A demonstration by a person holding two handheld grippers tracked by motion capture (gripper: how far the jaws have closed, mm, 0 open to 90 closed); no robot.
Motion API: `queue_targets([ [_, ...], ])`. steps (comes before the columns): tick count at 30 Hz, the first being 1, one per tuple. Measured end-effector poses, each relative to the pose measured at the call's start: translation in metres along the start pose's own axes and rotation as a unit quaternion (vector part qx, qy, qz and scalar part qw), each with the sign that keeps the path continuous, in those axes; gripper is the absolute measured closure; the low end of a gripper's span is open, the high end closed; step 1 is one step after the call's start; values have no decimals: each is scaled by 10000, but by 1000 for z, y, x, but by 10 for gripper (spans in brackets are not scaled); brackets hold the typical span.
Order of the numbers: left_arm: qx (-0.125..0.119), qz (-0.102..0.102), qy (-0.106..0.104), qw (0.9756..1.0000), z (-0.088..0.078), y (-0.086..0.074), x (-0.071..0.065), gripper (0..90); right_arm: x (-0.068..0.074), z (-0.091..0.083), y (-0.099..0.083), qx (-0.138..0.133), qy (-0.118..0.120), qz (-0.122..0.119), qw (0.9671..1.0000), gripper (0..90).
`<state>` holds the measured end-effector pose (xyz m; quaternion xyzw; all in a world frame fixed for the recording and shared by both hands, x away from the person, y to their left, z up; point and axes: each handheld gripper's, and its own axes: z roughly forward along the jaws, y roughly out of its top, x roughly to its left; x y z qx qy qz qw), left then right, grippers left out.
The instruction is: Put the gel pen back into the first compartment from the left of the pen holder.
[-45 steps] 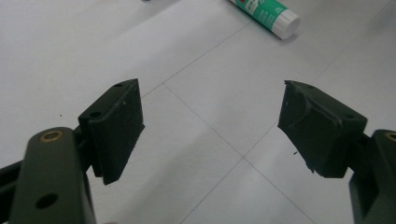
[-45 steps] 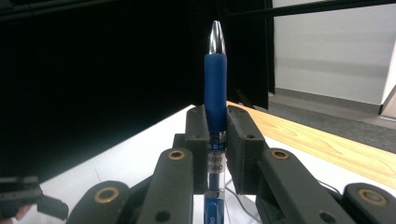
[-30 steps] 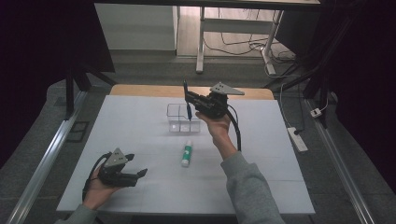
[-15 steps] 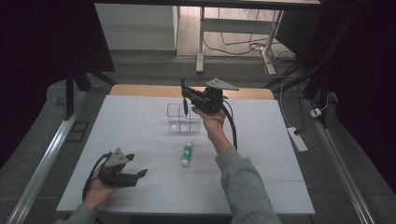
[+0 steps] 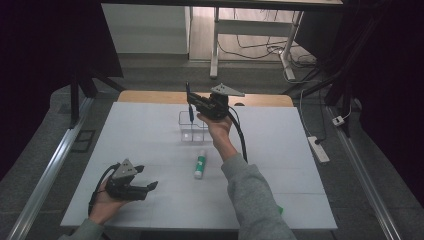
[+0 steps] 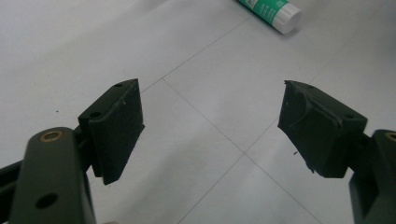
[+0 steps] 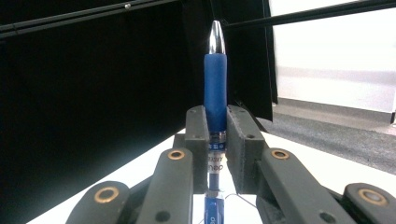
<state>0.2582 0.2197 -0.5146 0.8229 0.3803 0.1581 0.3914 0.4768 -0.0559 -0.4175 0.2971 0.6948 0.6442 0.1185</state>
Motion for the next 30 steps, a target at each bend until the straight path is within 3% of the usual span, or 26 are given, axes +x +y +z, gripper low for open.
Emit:
queue_targets([
  [19,9,7,4,10000,0,-1,1,217,-9,20,-11,-12,-88,77,9999,782],
  [22,11,9,7,10000,0,-1,1,217,-9,20,-11,69,-191,81,9998,666],
  [26,26,25,7,10000,1,-1,1,217,-8,16,-10,289,-321,-55,9991,634],
  [30,28,21,3,10000,1,0,0,217,-9,9,-9,394,-281,-50,9988,609],
])
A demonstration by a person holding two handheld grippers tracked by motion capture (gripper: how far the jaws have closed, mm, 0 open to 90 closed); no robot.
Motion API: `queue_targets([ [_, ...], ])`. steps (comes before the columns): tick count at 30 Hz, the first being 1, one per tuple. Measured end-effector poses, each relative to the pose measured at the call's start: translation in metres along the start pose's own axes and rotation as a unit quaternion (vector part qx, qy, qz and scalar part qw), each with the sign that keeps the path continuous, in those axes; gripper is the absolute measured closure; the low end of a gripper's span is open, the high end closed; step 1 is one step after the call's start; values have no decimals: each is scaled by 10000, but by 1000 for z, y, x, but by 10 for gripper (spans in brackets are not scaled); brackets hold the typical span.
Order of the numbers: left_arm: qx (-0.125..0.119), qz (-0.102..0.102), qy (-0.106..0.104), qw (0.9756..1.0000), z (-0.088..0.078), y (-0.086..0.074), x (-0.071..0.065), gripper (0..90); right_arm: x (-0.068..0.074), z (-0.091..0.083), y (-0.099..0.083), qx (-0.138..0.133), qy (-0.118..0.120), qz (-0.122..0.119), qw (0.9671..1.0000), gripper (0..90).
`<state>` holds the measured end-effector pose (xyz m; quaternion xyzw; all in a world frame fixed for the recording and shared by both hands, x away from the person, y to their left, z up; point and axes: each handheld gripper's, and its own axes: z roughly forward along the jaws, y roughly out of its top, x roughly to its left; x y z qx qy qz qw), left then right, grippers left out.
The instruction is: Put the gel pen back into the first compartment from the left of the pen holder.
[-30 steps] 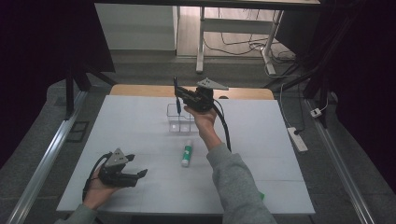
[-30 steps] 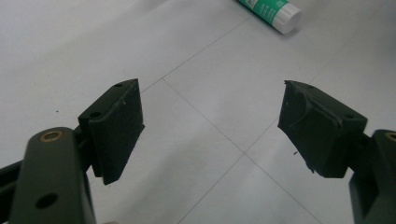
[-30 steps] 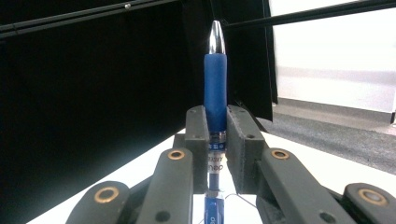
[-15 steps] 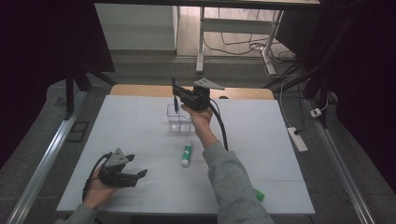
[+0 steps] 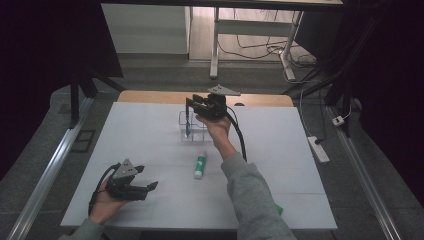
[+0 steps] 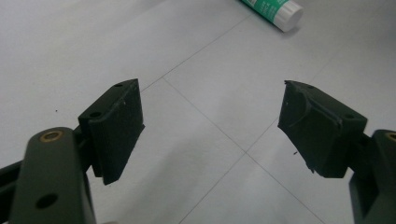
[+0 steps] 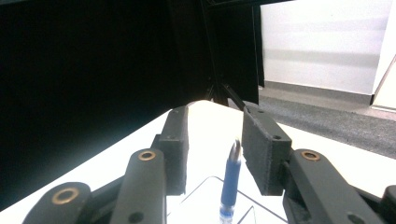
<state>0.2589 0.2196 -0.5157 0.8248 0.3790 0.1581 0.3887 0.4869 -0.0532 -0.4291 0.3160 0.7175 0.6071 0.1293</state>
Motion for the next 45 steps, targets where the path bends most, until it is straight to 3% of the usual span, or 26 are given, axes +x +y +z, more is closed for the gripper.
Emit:
queue_targets([
  [26,52,6,51,10000,1,0,-1,216,-18,-62,-8,89,-131,-11,9999,585],
  [40,58,2,71,10000,1,0,-1,216,-20,-100,-16,543,-62,-87,9985,557],
  [45,62,2,76,10000,1,0,-1,216,-16,-115,-17,702,-85,-239,9972,539],
])
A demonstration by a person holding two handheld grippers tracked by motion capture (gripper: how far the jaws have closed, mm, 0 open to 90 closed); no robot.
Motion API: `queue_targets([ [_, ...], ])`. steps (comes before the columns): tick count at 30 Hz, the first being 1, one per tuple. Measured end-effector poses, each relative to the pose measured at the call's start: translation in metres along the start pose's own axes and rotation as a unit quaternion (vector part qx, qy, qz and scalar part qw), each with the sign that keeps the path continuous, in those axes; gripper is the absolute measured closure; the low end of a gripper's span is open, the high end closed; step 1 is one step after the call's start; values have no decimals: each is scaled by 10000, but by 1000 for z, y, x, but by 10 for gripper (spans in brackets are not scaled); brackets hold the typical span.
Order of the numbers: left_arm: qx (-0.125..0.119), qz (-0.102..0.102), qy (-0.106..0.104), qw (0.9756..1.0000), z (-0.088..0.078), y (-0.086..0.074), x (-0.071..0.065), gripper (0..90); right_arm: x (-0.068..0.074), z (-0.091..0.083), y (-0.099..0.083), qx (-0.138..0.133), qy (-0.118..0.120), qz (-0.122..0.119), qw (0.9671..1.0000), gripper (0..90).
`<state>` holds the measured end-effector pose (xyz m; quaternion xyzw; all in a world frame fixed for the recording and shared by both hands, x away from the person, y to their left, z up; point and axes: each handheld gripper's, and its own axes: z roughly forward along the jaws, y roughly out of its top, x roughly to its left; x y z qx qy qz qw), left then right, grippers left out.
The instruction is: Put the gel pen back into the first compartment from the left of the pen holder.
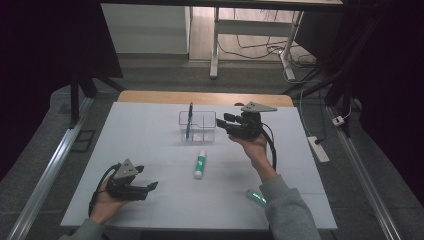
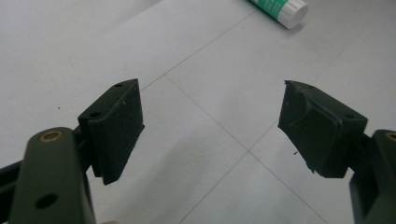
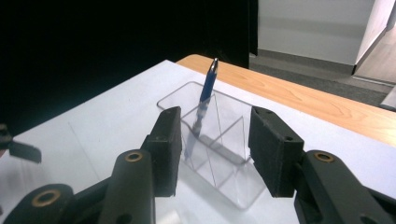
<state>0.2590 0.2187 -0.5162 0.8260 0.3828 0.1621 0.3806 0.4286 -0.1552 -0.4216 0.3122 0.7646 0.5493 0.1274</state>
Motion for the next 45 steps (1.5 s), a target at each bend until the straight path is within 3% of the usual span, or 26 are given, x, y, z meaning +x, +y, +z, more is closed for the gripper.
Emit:
queue_targets([
  [14,-19,-6,10,10000,-1,0,0,216,11,-54,-13,360,-209,-399,9983,474],
  [19,-25,-23,19,10000,-2,0,1,216,15,-71,-25,639,-289,-518,9962,456],
  [31,-8,-14,33,10000,-1,0,0,216,12,-105,-48,834,-385,-453,9947,433],
  [40,-26,-24,32,10000,-2,-1,1,216,11,-121,-65,1158,-528,-508,9906,404],
  [45,-21,-20,37,10000,-2,-1,1,216,9,-133,-69,1174,-582,-479,9902,399],
])
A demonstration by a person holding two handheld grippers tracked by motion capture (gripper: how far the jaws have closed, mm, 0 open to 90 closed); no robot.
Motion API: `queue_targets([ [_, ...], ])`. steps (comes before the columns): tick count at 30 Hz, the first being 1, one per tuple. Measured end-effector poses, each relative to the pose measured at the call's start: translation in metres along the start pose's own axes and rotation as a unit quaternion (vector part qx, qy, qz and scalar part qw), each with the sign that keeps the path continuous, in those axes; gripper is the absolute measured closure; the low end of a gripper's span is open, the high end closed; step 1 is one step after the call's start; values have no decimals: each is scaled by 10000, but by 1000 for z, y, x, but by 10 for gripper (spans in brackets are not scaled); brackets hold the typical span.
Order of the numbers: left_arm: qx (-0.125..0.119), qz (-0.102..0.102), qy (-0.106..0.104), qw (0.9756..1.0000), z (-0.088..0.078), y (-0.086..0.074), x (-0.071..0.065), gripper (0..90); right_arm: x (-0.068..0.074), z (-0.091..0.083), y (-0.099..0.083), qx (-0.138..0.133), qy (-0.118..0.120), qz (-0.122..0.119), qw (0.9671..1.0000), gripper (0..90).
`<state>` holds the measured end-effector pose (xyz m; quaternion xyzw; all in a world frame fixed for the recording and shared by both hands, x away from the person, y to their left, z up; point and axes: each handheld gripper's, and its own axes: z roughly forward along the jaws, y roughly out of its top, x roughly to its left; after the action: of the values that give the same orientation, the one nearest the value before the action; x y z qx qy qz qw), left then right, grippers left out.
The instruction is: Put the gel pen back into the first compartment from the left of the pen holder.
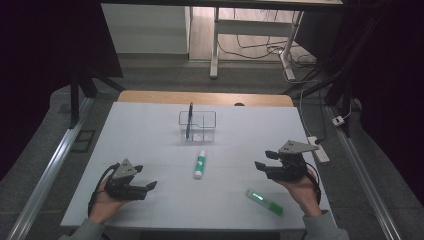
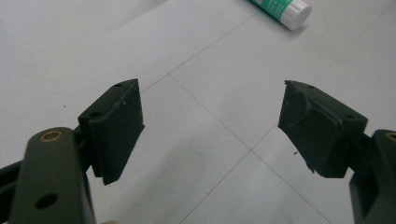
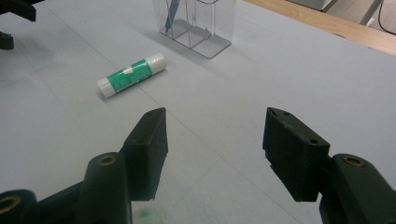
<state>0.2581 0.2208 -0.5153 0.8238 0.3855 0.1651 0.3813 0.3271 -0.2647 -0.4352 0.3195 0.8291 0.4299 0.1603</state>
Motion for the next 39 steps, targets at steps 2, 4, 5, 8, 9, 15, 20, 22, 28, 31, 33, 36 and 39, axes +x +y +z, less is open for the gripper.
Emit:
queue_targets([
  [2,0,9,1,10000,0,0,0,216,-1,-3,-2,14,-14,19,10000,397],
  [4,-1,16,-3,10000,0,0,-1,216,-1,-6,-4,29,-14,23,10000,395],
  [5,2,21,-4,10000,0,0,-1,216,-1,-7,-5,48,-14,30,10000,394],
  [8,2,34,-8,10000,0,0,-1,216,-2,-9,-9,112,1,64,9999,389],
  [9,-1,35,-10,10000,0,0,-1,216,-3,-9,-11,136,-1,74,9999,388],
  [15,0,34,-5,10000,-1,0,0,216,-3,-11,-18,420,-85,-7,9991,382],
  [20,10,36,-2,10000,0,-1,0,216,-2,-12,-22,715,-77,-119,9973,377],
  [22,7,35,-2,10000,-1,-1,0,216,-1,-13,-24,822,-51,-148,9965,375],
  [28,2,39,1,10000,-1,-1,0,216,3,-14,-28,1247,29,-364,9915,363],
  [31,1,39,1,10000,-1,-1,0,216,6,-12,-31,1497,48,-403,9879,356],
  [33,-2,33,8,10000,-2,-1,0,216,7,-10,-32,1598,69,-453,9861,357],
  [36,-3,35,19,10000,-2,-1,1,216,9,-9,-34,1711,91,-466,9841,357],
  [39,-6,17,35,10000,-2,-1,1,216,9,-9,-35,1767,116,-486,9830,357],
])
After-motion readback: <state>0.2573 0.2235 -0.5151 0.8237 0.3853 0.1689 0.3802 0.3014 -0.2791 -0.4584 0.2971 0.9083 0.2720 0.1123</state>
